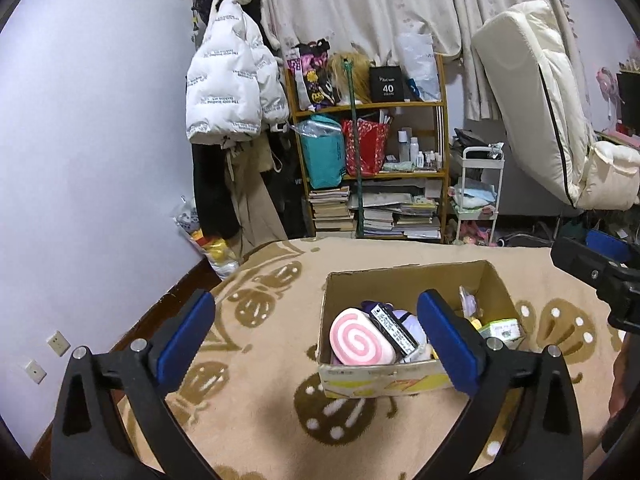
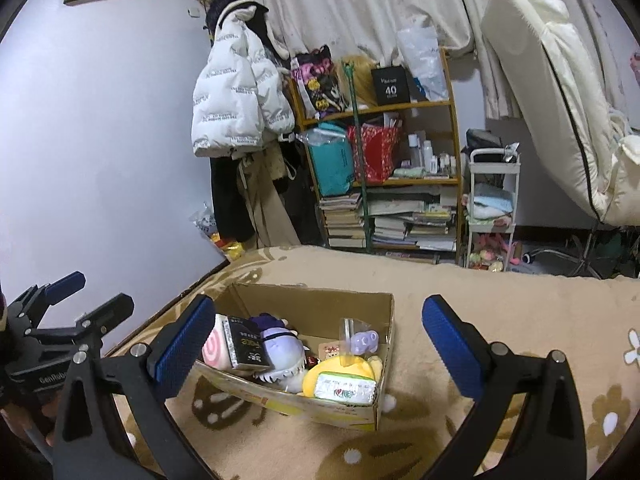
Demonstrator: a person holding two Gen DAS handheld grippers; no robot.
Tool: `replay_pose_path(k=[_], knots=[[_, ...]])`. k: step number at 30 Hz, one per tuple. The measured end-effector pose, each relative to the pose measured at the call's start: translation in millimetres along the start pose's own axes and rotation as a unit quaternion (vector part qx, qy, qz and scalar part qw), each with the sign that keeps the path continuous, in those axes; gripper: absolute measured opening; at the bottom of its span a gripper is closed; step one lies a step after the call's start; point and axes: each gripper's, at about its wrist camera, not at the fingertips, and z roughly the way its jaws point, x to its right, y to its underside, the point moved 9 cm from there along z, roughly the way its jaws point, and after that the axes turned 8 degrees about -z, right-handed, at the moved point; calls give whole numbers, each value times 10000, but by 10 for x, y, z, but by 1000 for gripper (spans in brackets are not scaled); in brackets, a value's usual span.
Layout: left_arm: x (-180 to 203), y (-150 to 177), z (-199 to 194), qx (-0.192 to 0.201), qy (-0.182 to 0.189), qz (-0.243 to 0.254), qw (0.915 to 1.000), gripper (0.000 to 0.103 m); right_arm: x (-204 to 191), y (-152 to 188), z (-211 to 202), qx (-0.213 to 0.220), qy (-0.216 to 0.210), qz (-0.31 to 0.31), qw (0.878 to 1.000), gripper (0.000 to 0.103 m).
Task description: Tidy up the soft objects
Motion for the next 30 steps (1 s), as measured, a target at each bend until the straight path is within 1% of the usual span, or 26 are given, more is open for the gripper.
replay_pose_path(k=[3,11,17,23,27,30], knots=[[-35,11,-120,25,27,-61,10000,102,-25,-14,-123,77,59,-78,9999,103],[-160,79,-441,246,-158,-12,9996,102,-100,-9,-418,280,25,-202,9994,103],[-216,93,-534,369,-209,-101,9991,102,-101,-1,-590,521,121,-257,9982,103],[-264,115,-545,440,-244,-122,9987,102,-95,52,-618,556,179,-253,9980,103],[-275,136,-504,345,-222,-171,9990,102,-84,115,-573,437,158,-255,9986,103],[-265,142,-452,286,-219,-161,9992,102,-72,165,-524,328,219,-338,9986,103]])
